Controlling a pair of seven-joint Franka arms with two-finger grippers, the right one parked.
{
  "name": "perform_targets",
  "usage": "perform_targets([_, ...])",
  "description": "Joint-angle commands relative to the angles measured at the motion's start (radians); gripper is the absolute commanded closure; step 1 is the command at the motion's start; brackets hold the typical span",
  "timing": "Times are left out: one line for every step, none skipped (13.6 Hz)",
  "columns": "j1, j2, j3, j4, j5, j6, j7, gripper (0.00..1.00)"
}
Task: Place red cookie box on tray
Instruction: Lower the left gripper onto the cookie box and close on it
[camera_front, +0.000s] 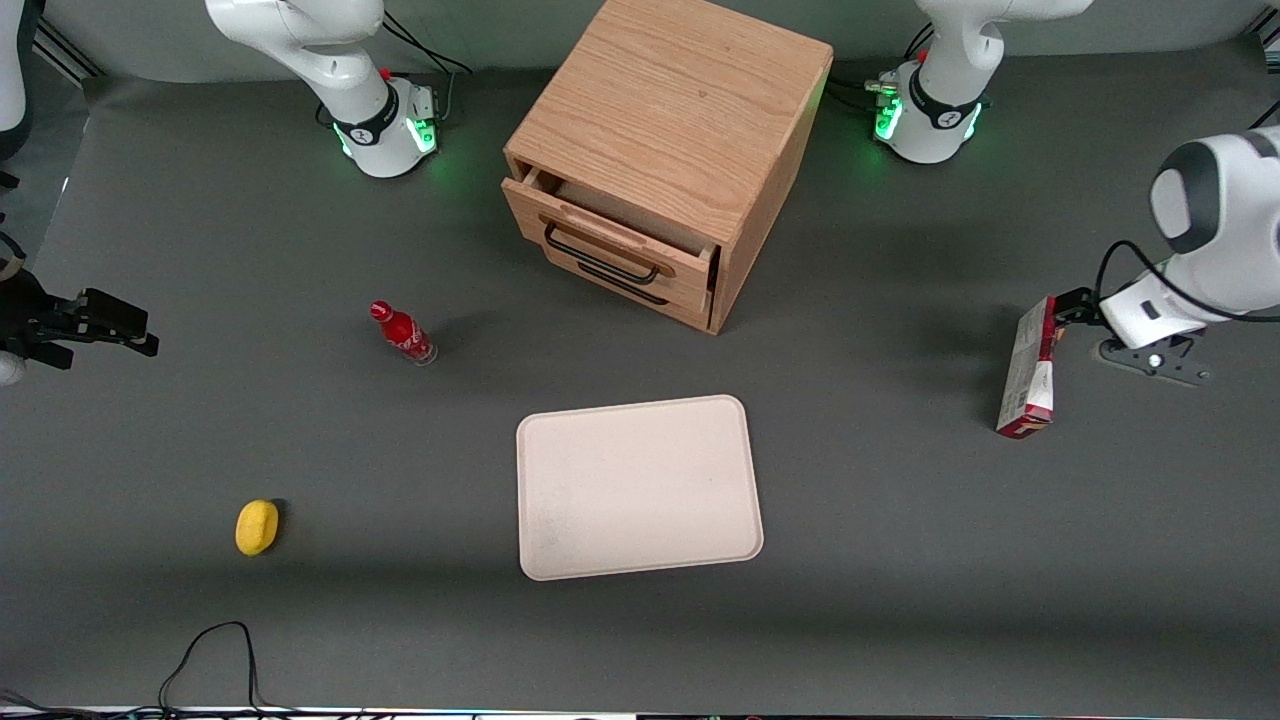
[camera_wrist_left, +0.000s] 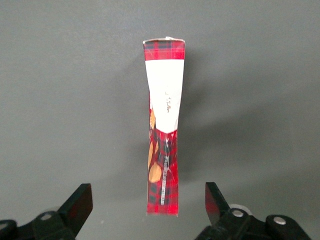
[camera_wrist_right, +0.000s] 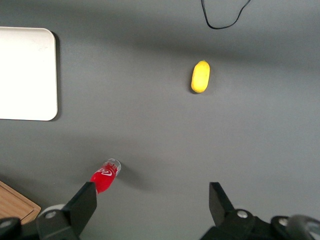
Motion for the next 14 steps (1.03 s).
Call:
perform_targets([0.006,0.036,0.006,-0.019,-0.005,0.074,0.039,0.00])
perform_targets([0.006,0.065,0.006,-0.024,-0.007,0.113,0.039,0.00])
perform_targets([0.006,0.089,0.006,-0.027,-0.007,0.147,0.040,0.00])
perform_targets([0.006,0.107,0.006,-0.027,-0.008,0.163,0.040,0.00])
perform_targets([0.006,0.118,0.004,-0.027,-0.010,0.164,0.040,0.00])
perform_targets([0.006,0.125,0.004,-0.033,-0.021,0.166,0.040,0.00])
perform_targets([0.004,0.135,0.004,-0.036,-0.040,0.169,0.040,0.00])
perform_targets([0.004,0.147,0.004,-0.038,-0.048,0.181,0.042,0.00])
perform_targets([0.004,0.153,0.003,-0.041,-0.050,0.192,0.043,0.00])
perform_targets([0.002,0.155,0.004,-0.042,-0.050,0.193,0.045,0.00])
perform_targets([0.004,0.162,0.004,-0.042,-0.056,0.195,0.045,0.00])
perform_targets([0.002,0.167,0.003,-0.042,-0.068,0.207,0.045,0.00])
perform_targets([0.001,0.175,0.003,-0.042,-0.074,0.209,0.045,0.00])
perform_targets([0.001,0.176,0.003,-0.042,-0.077,0.210,0.045,0.01])
